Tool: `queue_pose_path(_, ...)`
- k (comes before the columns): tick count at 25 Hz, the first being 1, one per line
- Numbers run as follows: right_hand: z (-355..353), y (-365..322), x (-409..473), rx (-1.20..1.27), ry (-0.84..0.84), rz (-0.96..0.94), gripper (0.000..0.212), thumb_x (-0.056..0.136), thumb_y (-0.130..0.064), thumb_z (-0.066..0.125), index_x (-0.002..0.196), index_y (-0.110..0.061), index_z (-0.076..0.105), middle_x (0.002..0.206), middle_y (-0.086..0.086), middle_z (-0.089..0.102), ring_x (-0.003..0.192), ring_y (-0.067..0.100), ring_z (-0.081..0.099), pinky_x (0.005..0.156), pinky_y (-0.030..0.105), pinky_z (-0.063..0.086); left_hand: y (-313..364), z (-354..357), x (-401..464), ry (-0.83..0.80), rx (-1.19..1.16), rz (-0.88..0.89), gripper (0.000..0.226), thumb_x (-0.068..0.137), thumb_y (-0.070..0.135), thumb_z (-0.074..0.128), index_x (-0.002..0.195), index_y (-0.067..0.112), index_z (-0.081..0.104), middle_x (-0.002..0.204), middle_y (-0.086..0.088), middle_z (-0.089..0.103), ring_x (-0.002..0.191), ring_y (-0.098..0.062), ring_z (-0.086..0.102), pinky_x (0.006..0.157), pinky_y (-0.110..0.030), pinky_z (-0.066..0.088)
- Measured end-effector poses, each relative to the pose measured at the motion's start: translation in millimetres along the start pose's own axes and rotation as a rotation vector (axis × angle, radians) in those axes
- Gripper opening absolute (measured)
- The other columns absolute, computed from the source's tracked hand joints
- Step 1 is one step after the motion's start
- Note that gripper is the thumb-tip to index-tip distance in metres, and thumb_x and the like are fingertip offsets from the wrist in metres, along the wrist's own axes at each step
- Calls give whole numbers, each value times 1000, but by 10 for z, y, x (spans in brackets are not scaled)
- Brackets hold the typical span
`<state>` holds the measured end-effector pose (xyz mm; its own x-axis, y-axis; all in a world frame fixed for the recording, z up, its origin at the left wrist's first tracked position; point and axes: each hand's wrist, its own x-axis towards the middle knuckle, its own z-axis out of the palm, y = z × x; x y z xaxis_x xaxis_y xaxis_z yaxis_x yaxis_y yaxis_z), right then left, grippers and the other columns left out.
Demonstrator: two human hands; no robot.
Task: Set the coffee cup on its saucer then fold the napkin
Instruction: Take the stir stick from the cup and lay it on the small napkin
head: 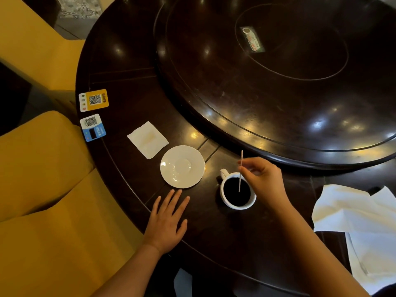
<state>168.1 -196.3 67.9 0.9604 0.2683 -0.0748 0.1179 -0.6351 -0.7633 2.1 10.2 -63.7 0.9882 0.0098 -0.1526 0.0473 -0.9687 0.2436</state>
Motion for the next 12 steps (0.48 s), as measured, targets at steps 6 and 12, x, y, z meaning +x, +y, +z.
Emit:
queue_pose_path(6, 275, -570, 415, -209, -161, -503, 16, 81, -8, 69, 97, -6, 70, 85, 9, 67, 75, 21, 62, 65, 36, 54, 10, -17, 7, 7, -17, 10, 58, 87, 42, 40, 142, 24, 37, 149, -7, 36, 140, -24, 25, 110, -51, 21)
queue_pose_path(12, 1278, -1155, 849, -575, -318, -1092, 14, 79, -4, 67, 93, -3, 69, 82, 15, 66, 74, 33, 62, 48, 31, 44, 6, -14, 14, -21, 30, 7, 63, 83, 47, 43, 143, 25, 36, 150, -6, 36, 139, -25, 28, 108, -54, 22)
